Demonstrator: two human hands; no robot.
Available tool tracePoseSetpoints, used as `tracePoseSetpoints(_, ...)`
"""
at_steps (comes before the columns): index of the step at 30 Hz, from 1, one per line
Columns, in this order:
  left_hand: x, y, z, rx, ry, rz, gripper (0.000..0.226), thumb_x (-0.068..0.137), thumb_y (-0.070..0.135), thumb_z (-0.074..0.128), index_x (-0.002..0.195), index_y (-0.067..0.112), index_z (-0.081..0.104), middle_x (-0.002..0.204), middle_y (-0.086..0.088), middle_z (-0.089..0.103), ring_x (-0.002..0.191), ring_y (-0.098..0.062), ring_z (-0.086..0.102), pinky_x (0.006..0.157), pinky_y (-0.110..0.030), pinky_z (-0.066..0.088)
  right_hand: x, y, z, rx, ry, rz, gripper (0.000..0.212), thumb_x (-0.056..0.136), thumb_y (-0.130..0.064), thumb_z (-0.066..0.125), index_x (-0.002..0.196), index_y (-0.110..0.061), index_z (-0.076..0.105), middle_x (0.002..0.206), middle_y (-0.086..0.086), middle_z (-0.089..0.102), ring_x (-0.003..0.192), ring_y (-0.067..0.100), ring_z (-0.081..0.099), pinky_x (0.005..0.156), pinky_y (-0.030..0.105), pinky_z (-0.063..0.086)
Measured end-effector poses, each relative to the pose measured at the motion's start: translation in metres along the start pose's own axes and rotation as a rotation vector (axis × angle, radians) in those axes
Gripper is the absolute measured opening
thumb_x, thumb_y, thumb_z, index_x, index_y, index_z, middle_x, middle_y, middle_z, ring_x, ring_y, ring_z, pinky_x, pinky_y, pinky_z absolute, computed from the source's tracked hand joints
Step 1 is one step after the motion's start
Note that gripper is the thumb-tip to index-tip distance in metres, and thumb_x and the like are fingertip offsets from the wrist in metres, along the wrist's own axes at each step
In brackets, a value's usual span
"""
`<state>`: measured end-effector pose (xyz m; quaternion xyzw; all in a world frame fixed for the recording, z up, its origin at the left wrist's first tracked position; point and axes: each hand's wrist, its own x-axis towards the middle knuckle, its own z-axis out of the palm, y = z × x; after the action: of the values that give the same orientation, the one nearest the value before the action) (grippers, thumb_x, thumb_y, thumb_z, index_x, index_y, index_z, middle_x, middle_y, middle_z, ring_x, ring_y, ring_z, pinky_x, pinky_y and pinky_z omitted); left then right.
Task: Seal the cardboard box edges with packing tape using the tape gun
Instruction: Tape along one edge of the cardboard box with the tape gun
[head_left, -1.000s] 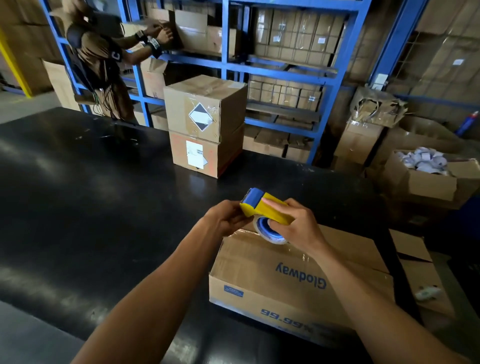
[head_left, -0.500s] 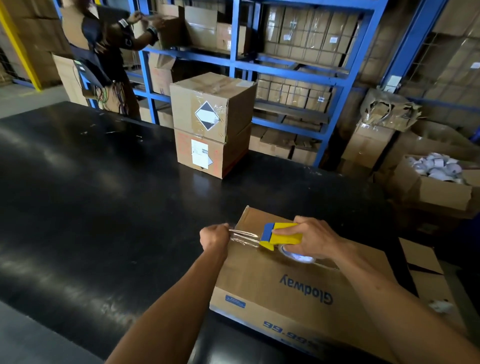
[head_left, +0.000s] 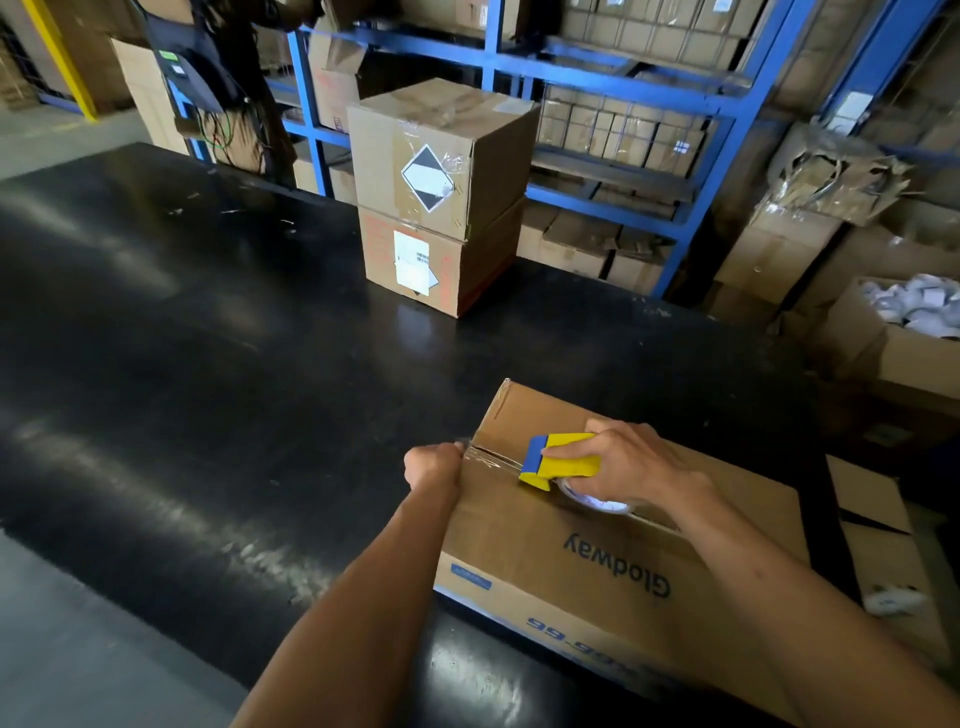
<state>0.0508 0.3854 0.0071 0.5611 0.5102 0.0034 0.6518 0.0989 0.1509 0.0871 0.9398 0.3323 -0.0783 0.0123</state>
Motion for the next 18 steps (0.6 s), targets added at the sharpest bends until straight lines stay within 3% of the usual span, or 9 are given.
tracePoseSetpoints(3, 0.002, -0.003, 0.001, 0.083, 0.005, 0.036, 0.036, 0.082, 0.029, 0.080, 0.103, 0.002, 0.068, 0.099, -0.011, 0.069, 0.088, -0.028, 0.065, 0.083, -0.036, 0.056, -0.001, -0.001, 0.000, -0.002, 0.006, 0.000, 0.047, 0.080, -0.066, 0.056, 0.126, -0.062, 0.051, 0.093, -0.008, 0.047, 0.080, 0.013, 0.048, 0.066, 0.030, 0.045)
tracePoseSetpoints(5, -0.003, -0.002, 0.004, 0.184, 0.017, 0.086, 0.043, 0.088, 0.033, 0.074, 0.117, 0.002, 0.064, 0.119, -0.018, 0.066, 0.104, -0.034, 0.065, 0.093, -0.041, 0.053, -0.002, -0.002, -0.001, -0.009, 0.001, -0.006, 0.047, 0.081, -0.066, 0.055, 0.128, -0.061, 0.050, 0.094, -0.008, 0.046, 0.080, 0.013, 0.047, 0.065, 0.028, 0.043)
tracePoseSetpoints(6, -0.004, -0.001, 0.006, 0.246, 0.031, 0.094, 0.054, 0.092, 0.032, 0.070, 0.134, 0.002, 0.053, 0.133, -0.023, 0.057, 0.116, -0.038, 0.060, 0.100, -0.044, 0.048, -0.002, -0.003, -0.002, -0.015, -0.002, -0.009, 0.047, 0.081, -0.066, 0.055, 0.128, -0.061, 0.050, 0.093, -0.009, 0.045, 0.079, 0.012, 0.046, 0.064, 0.028, 0.041)
tracePoseSetpoints(8, -0.008, -0.001, 0.004, 0.386, 0.040, 0.089, 0.082, 0.097, 0.024, 0.063, 0.156, 0.003, 0.012, 0.154, -0.031, 0.030, 0.133, -0.043, 0.045, 0.109, -0.047, 0.037, -0.001, -0.006, -0.003, -0.018, -0.010, -0.008, 0.047, 0.082, -0.066, 0.056, 0.128, -0.061, 0.050, 0.091, -0.010, 0.043, 0.078, 0.012, 0.046, 0.062, 0.026, 0.039)
tracePoseSetpoints(9, -0.008, -0.002, 0.001, 0.490, 0.053, 0.165, 0.086, 0.098, 0.021, 0.061, 0.157, 0.004, 0.001, 0.156, -0.031, 0.022, 0.136, -0.044, 0.041, 0.110, -0.048, 0.035, -0.002, -0.007, -0.003, -0.014, -0.013, -0.004, 0.047, 0.082, -0.066, 0.056, 0.128, -0.061, 0.050, 0.091, -0.009, 0.043, 0.078, 0.012, 0.046, 0.062, 0.026, 0.038)
tracePoseSetpoints(11, -0.008, -0.006, -0.002, 0.714, 0.057, 0.542, 0.077, 0.100, 0.017, 0.054, 0.159, 0.010, 0.004, 0.161, -0.025, 0.017, 0.141, -0.041, 0.033, 0.114, -0.046, 0.031, -0.002, -0.008, -0.005, -0.009, -0.009, 0.005, 0.047, 0.081, -0.065, 0.058, 0.127, -0.061, 0.051, 0.091, -0.009, 0.044, 0.078, 0.012, 0.046, 0.061, 0.026, 0.037)
tracePoseSetpoints(13, -0.012, -0.011, -0.002, 0.835, -0.102, 0.905, 0.067, 0.103, 0.012, 0.042, 0.160, 0.015, 0.008, 0.167, -0.015, 0.009, 0.151, -0.034, 0.021, 0.121, -0.042, 0.021, -0.001, -0.010, -0.006, -0.010, -0.001, 0.012, 0.047, 0.079, -0.064, 0.059, 0.125, -0.063, 0.051, 0.090, -0.009, 0.047, 0.077, 0.013, 0.048, 0.061, 0.028, 0.037)
tracePoseSetpoints(16, -0.013, -0.019, 0.004, 1.022, -0.384, 0.992, 0.059, 0.109, 0.028, 0.026, 0.160, 0.011, 0.002, 0.168, -0.011, 0.000, 0.154, -0.028, 0.007, 0.124, -0.036, 0.011, 0.002, -0.013, -0.008, -0.005, -0.026, 0.025, 0.047, 0.077, -0.062, 0.061, 0.122, -0.065, 0.052, 0.089, -0.008, 0.047, 0.079, 0.016, 0.051, 0.062, 0.029, 0.036)
tracePoseSetpoints(18, -0.008, -0.024, 0.006, 1.186, -0.378, 1.043, 0.061, 0.109, 0.034, 0.020, 0.159, 0.006, -0.001, 0.167, -0.014, -0.006, 0.155, -0.027, -0.004, 0.124, -0.034, 0.001, 0.006, -0.013, -0.009, -0.018, -0.052, 0.029, 0.048, 0.075, -0.062, 0.061, 0.122, -0.066, 0.051, 0.088, -0.008, 0.046, 0.082, 0.019, 0.053, 0.063, 0.030, 0.034)
